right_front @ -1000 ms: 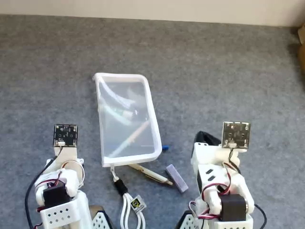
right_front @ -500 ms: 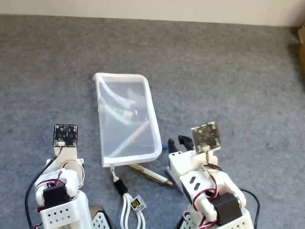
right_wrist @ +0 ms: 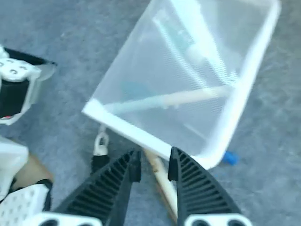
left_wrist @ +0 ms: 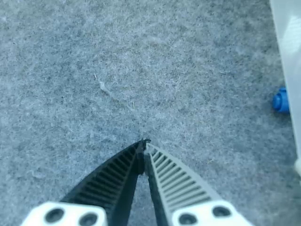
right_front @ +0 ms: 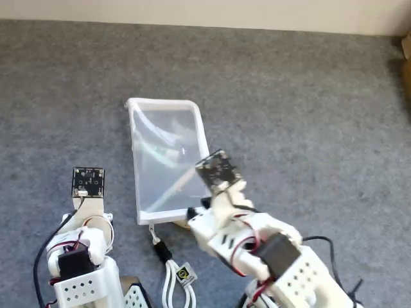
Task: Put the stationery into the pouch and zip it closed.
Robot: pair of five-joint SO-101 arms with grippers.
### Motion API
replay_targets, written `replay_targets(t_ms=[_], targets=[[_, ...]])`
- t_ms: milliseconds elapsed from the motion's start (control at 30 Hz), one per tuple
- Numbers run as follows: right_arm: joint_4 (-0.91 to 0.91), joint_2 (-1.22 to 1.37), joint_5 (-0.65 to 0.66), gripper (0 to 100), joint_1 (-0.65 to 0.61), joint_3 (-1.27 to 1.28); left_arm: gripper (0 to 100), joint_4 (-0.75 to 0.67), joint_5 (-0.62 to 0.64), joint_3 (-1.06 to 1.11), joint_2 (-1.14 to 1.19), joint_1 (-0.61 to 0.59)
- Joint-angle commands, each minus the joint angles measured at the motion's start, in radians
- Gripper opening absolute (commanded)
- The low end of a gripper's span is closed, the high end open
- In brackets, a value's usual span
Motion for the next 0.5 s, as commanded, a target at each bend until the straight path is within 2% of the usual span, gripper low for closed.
replay_targets(t_ms=[0, 233, 333, 467], targets=[[-0.084, 0.091, -0.041, 10.3, -0.101, -0.061, 1, 0.006, -0.008, 0.022, -0.007, -0.012], [-0.240, 0.300, -0.046, 10.3, -0.239, -0.059, 1, 0.006, -0.008, 0.022, -0.007, -0.012], [-0.295, 0.398, -0.120, 10.6, -0.254, -0.061, 1, 0.006, -0.008, 0.022, -0.007, -0.012], [-0.302, 0.521, -0.178, 16.7, -0.278, -0.067, 1, 0.006, -0.008, 0.022, -0.007, -0.012]])
